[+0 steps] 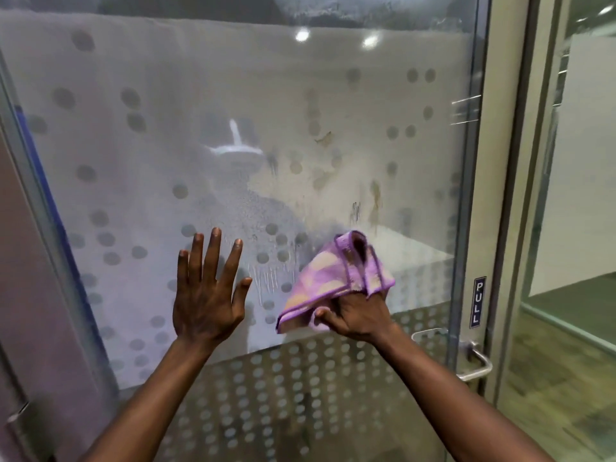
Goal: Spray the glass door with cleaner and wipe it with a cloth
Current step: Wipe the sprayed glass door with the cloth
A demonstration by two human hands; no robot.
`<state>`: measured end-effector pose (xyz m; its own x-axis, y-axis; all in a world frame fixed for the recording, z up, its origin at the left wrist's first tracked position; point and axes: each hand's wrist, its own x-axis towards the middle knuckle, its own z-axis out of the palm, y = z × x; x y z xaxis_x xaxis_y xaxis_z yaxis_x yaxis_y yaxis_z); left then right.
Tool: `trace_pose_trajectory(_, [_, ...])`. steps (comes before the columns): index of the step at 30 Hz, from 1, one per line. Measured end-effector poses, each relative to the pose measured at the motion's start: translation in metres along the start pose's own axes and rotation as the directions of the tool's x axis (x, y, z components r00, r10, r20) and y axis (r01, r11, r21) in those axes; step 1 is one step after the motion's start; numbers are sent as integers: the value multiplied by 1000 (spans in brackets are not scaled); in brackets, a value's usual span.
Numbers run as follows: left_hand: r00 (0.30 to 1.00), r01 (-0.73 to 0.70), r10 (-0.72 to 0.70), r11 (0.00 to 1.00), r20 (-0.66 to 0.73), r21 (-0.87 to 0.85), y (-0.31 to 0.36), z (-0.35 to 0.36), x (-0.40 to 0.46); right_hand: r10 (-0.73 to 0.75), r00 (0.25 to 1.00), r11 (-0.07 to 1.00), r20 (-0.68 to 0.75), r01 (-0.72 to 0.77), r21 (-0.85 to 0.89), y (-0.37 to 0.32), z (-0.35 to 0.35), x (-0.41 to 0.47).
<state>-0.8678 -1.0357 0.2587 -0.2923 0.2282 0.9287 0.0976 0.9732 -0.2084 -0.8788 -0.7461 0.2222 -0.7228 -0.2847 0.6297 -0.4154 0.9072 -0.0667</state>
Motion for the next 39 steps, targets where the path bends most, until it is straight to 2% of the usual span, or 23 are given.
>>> trace_pose_trajectory(1, [1000,-1,1,1000,-3,6,0,1,0,24,999,999,-42,-22,39,0,-3,8])
trace_pose_trajectory(3, [1000,-8,8,1000,-13,17,0,3,-1,166,965,982,-205,-143,120,-6,-14,26])
trace_pose_trajectory(4, [1000,-13,13,1000,-17,19,0,3,-2,243,923,968,-300,-212,132,-10,-17,33])
trace_pose_trajectory(6, [999,-21,22,1000,-24,23,-1,4,-2,307,835,952,-457,-275,135,-18,-22,41])
trace_pose_trajectory(7, [999,-23,24,999,-26,22,-1,5,-2,284,801,958,-528,-256,127,-22,-25,42])
trace_pose_trajectory(9, [999,-21,22,1000,-31,21,-1,6,-2,131,743,988,-656,-153,24,-22,-37,48])
trace_pose_trajectory(11, [999,-19,20,999,-38,30,-1,6,-1,8,703,993,-711,-92,-79,-16,-53,56])
trace_pose_trajectory(14, [998,-21,23,999,-51,36,-1,6,-2,-65,690,992,-721,-34,-121,-9,-54,65])
trace_pose_trajectory(18, [998,-21,23,999,-55,35,0,6,-2,-209,750,972,-628,89,-217,-8,-51,71])
trace_pose_trajectory(20, [998,-23,25,999,-57,41,0,5,-2,-256,716,965,-650,153,-212,-14,-60,76])
trace_pose_trajectory(23, [998,-27,30,999,-59,37,-1,6,-2,-252,650,962,-717,245,-116,-17,-61,77])
trace_pose_trajectory(26, [998,-28,31,999,-61,47,-1,7,-2,-299,615,943,-730,308,-127,-15,-57,75])
trace_pose_trajectory(28, [998,-29,31,998,-53,47,-2,7,-2,-328,637,943,-698,269,-197,-9,-52,72])
trace_pose_trajectory(31, [998,-30,32,999,-49,38,-2,7,-2,-347,780,936,-520,250,-250,3,-36,63])
trace_pose_trajectory(33, [998,-22,24,999,-49,40,-1,7,-2,-332,820,939,-466,242,-243,7,-28,61])
trace_pose_trajectory(35, [998,-31,33,999,-54,43,-1,7,-2,-346,817,932,-462,243,-269,0,-24,57])
trace_pose_trajectory(39, [998,-21,23,999,-63,26,0,7,0,-484,774,875,-409,415,-249,-18,-15,71])
